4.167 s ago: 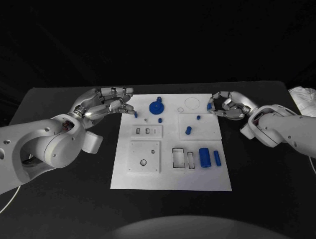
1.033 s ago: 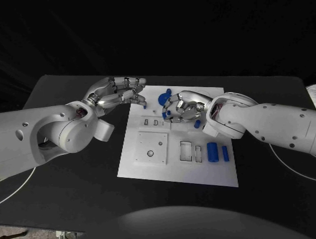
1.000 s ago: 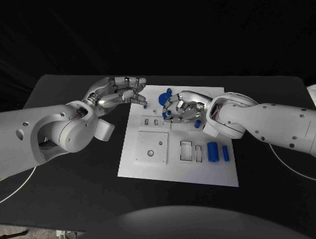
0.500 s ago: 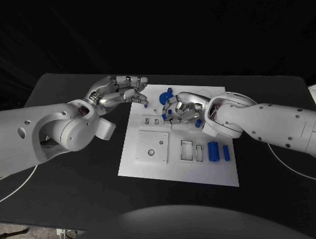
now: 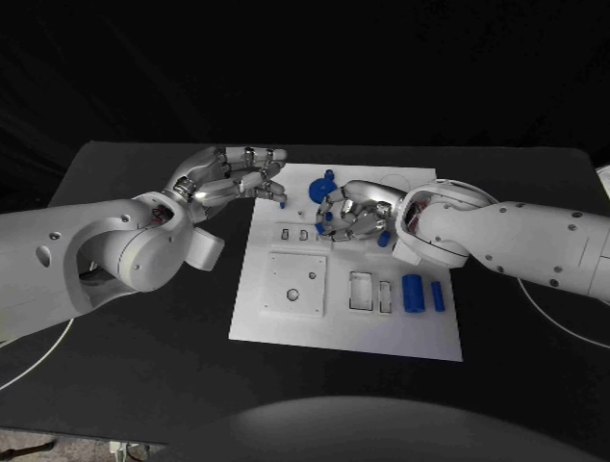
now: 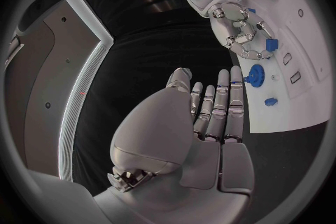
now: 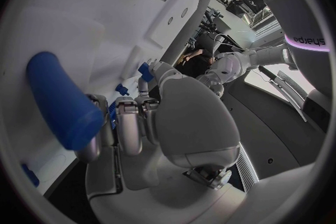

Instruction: Assemble the parts on the task board

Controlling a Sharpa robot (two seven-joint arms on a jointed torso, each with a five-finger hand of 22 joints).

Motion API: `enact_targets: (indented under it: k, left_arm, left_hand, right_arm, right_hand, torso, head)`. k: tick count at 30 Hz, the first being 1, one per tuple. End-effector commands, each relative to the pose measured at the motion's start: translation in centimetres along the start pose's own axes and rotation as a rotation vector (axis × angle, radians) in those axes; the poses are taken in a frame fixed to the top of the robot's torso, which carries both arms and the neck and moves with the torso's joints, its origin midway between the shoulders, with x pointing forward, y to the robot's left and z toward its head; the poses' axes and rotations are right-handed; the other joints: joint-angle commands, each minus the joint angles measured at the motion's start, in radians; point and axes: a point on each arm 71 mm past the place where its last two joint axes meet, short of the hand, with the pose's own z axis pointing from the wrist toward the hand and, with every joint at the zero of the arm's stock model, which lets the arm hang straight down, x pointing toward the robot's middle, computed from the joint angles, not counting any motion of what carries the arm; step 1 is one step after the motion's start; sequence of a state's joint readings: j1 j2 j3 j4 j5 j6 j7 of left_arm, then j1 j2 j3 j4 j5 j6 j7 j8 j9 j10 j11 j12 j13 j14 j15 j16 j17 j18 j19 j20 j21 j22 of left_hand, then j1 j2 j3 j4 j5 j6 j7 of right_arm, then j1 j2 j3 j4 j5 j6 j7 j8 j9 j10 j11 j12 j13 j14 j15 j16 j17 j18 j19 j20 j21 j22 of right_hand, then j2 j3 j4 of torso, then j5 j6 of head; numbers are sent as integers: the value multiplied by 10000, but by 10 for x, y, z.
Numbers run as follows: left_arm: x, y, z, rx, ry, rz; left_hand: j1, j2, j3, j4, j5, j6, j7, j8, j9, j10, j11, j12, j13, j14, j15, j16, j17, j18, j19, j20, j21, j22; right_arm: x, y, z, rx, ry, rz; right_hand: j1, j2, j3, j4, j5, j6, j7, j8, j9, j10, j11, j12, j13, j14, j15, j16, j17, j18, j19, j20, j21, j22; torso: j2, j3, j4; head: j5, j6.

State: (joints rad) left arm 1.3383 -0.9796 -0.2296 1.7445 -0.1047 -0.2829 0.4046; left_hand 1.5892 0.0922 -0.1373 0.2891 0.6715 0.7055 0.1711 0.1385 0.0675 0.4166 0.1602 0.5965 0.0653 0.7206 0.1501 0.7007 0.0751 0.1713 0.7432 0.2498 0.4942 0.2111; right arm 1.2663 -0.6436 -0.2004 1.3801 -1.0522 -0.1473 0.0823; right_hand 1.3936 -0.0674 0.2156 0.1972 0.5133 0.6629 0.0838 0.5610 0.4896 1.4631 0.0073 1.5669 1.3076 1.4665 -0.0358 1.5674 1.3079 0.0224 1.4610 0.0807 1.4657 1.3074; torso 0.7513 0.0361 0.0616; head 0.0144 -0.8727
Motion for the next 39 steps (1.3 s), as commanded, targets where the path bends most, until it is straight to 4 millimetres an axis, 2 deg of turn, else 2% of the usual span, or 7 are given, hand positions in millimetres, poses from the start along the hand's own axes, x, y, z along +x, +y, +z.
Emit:
enact_targets:
  k: [1, 17, 39]
  left_arm:
    - [2, -1, 1, 79, 135, -14]
    - [2, -1, 1, 55, 140, -15]
    - [2, -1, 1, 23, 152, -18]
  left_hand:
    - [109, -14, 62, -23, 37, -26, 8, 37, -10, 7, 58, 53, -12, -58, -8, 35, -14, 37, -85, -5, 34, 15]
    - [109, -14, 62, -23, 37, -26, 8, 37, -10, 7, 58, 53, -12, -58, -8, 35, -14, 37, -85, -5, 34, 15]
    - [109, -14, 62, -23, 37, -26, 8, 37, -10, 7, 58, 53, -12, -58, -8, 35, -14, 37, -85, -5, 34, 15]
  right_arm:
    - [3, -1, 0, 68, 268, -146]
    - [3, -3, 0, 155, 349, -150]
    - [4, -2, 1, 55, 440, -197]
  right_hand:
    - [51, -76, 9, -53, 37, -10, 36, -37, -15, 1077, 74, 39, 2632, 1043, 82, 34, 2629, 125, -50, 42, -72, 2170]
    - [11, -105, 27, -113, -17, -95, 31, -143, -68, 1077, 77, 39, 2632, 1043, 88, 34, 2629, 139, -98, 51, -119, 2153]
    - [-110, -135, 55, -266, -421, -414, 5, -452, -222, 1077, 74, 39, 2632, 1043, 96, 34, 2629, 143, -116, 65, -139, 2149]
  torso:
    - [2, 5, -3]
    - [9, 6, -1]
    - [8, 5, -2]
  head:
    - [-10, 1]
    - [-13, 1]
    - [-35, 1]
